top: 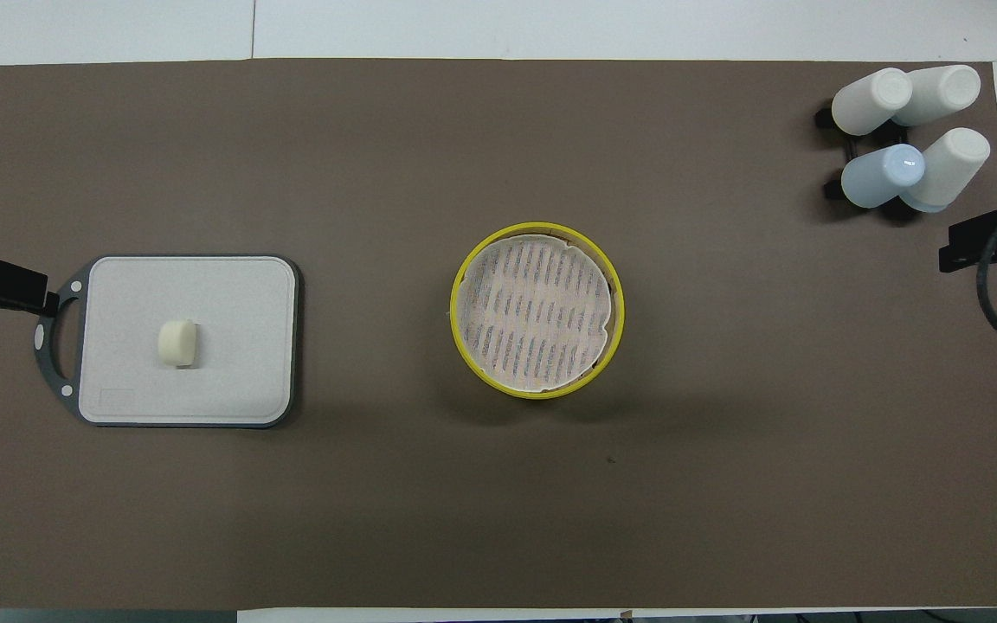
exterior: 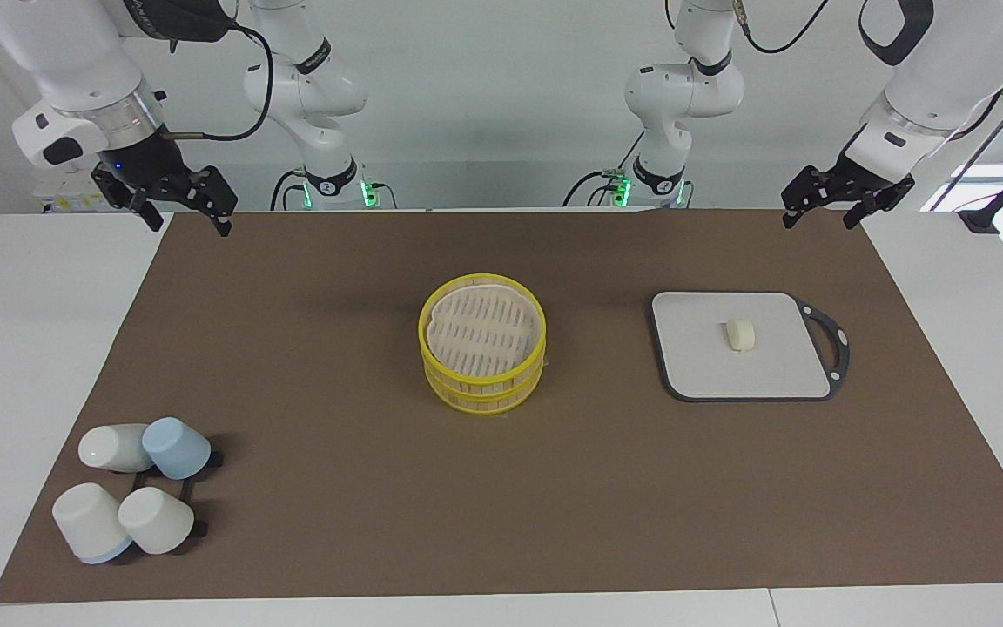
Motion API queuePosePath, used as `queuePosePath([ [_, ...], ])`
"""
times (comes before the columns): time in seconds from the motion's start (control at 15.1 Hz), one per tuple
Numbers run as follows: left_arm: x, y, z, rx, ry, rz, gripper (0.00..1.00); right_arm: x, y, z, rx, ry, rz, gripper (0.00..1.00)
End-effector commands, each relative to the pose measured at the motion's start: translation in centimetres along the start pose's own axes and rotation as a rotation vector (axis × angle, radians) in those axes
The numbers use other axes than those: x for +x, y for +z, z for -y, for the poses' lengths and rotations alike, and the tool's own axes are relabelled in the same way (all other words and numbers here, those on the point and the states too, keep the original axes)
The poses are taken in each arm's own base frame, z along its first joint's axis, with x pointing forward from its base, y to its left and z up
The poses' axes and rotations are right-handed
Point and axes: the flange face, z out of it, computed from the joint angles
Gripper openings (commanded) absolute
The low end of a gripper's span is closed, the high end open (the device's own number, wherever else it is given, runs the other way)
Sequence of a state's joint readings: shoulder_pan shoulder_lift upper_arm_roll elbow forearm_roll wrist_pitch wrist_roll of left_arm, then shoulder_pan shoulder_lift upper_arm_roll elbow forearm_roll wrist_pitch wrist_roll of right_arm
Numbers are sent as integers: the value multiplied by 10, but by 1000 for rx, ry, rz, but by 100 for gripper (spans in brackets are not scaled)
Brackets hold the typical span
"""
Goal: Place bun in steamer
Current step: 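Reach the right gripper over the steamer toward its slatted lid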
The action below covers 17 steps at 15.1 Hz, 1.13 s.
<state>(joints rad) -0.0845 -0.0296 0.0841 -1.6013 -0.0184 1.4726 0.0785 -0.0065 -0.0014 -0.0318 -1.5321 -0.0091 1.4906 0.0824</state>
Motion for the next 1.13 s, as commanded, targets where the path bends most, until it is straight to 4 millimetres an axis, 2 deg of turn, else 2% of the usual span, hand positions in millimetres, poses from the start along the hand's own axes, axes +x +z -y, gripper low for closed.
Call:
queuePosePath([
  [0.0,-4,-6,-2,0,-3,-4,100,-3,1,-2,8,-18,0,100],
  [0.13,-4,-6,-1,0,-3,-5,100,-5,1,0,8,-15,2,100],
  [0.33,-4,-6,-1,0,-3,-5,100,-8,3,16,3,-52,11,100],
  [0.46,-4,-6,-1,0,-3,-7,100,-12,2,44,6,-110,8,100],
  [0.6,-4,-6,0,0,-5,-7,100,-23,-3,109,43,-195,-21,100],
  [0.66,-5,-7,2,0,-8,-15,100,-29,0,149,47,-198,-37,100],
  [0.73,-6,-5,3,-1,-11,-24,100,-34,6,184,52,-162,-41,100],
  [0.8,-8,5,6,-2,-14,-30,100,-36,25,228,50,-142,-29,100],
  [0.86,-12,21,7,-2,-13,-44,100,-37,42,274,40,-134,-19,100],
  [0.93,-16,50,8,-6,-16,-58,100,-31,61,323,34,-104,-12,100],
  [0.99,-22,70,8,-5,-16,-79,100,-29,77,367,50,-64,-33,100],
  [1.06,-27,96,10,-6,-18,-93,100,-29,94,396,69,-52,-61,100],
])
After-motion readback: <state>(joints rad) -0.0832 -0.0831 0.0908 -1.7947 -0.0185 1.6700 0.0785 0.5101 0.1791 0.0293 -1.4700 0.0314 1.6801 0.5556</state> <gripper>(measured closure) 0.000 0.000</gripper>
